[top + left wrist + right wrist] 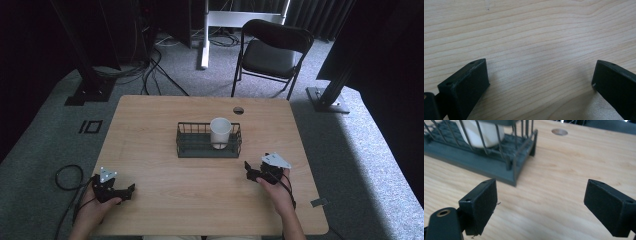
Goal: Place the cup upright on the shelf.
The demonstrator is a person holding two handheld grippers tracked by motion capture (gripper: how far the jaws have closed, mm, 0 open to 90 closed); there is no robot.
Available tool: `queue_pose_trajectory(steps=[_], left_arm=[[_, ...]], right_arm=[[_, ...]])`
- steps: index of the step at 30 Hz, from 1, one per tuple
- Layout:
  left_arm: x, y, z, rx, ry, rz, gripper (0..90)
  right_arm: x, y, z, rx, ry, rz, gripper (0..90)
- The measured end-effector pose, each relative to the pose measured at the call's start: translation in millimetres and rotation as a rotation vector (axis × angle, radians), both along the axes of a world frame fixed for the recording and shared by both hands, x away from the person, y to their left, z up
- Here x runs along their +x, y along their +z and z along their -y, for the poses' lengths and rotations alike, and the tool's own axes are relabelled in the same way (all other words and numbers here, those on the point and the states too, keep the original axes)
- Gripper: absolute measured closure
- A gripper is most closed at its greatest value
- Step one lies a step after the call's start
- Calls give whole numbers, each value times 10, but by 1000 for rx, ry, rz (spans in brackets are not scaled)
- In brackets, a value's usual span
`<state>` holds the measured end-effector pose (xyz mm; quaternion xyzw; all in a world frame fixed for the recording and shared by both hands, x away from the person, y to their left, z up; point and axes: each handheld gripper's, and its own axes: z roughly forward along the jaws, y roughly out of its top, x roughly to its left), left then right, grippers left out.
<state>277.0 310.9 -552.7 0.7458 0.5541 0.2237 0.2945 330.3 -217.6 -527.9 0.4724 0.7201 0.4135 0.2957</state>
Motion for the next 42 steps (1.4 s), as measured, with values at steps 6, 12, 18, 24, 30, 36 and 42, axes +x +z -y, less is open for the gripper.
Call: queue_pose_trajectory(steps=[6, 12, 18, 24, 30, 36, 42], left_arm=[[0, 0, 0, 0, 0, 0, 12], [0, 0, 0, 0, 0, 0, 12], [0, 0, 0, 0, 0, 0, 12], [0, 0, 0, 0, 0, 0, 12], [0, 0, 0, 0, 0, 0, 12], [0, 0, 0, 0, 0, 0, 12], [0, 0, 0, 0, 0, 0, 12]], right_arm=[[-77, -63, 162, 3, -35, -33, 113], [-132, -100, 290, 6, -64, -70, 113], [-178, -119, 425, 9, -97, -92, 113], [-229, -129, 548, 7, -68, -141, 113], [-286, -128, 657, -11, -1, -169, 113], [-335, -147, 691, -43, 121, -185, 113], [-340, -203, 748, -56, 124, -205, 113]])
